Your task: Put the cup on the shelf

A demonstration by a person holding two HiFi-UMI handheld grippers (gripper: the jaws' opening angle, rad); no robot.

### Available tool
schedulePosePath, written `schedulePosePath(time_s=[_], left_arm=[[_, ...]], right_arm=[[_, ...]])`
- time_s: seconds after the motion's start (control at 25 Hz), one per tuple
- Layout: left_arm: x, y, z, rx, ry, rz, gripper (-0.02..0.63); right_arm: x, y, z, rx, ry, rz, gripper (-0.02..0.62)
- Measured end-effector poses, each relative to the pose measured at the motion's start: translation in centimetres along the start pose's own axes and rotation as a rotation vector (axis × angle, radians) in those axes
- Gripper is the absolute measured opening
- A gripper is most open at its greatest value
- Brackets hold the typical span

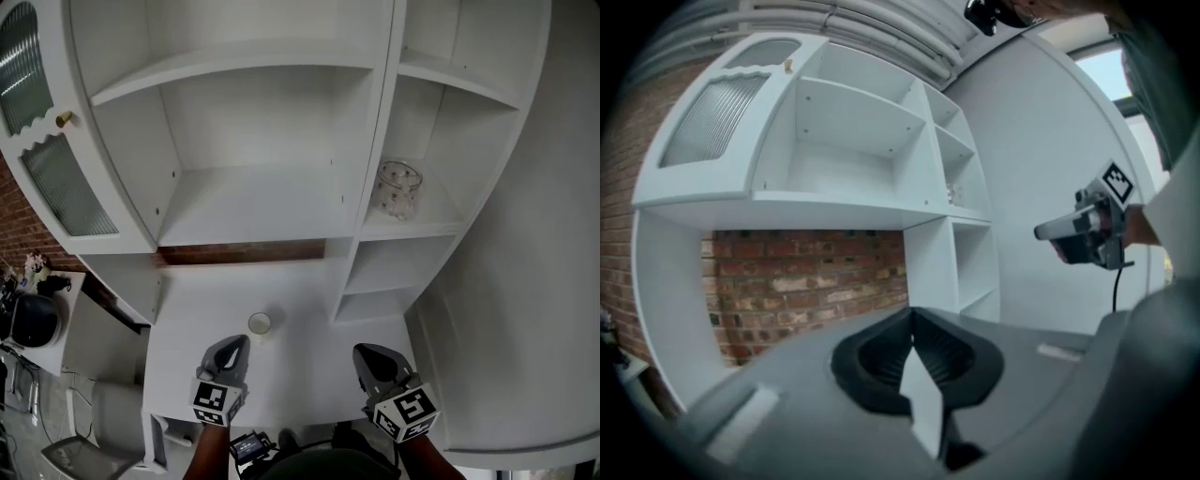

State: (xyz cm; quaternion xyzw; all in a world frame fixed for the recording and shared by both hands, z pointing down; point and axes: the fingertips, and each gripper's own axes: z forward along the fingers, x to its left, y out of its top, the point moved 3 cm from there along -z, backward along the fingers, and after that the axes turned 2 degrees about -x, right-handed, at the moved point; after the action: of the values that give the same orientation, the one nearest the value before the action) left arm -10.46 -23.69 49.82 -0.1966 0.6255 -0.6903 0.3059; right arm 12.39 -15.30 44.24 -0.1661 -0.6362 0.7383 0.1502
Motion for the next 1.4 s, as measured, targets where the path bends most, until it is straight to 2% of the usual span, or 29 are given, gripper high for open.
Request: schedulePosePath(time_s=[0.4,0.92,1.12,1.4], left_arm=[[0.9,-3.9,4.5,0.068,0.133,-0.070,0.003],[1.5,-11.2,7.7,0.161,0.238,-0.151,0.047],[1.9,-14.5,8.6,0.200,0.265,-0.192,0.104],[2.4,-19.0,10.3,0.247,0.293,-0.256,0.244]], right_arm=[[-4.9,0.0,3.3,0.039,0.108,-0.019,0.006],[-7.2,-2.4,6.5,0.101,0.209,-0.020,0.006],[-7.7,-3.7,7.1,0.127,0.224,-0.018,0.006],[-8.4,-5.1,7.9,0.160,0.229,-0.016,0.006]])
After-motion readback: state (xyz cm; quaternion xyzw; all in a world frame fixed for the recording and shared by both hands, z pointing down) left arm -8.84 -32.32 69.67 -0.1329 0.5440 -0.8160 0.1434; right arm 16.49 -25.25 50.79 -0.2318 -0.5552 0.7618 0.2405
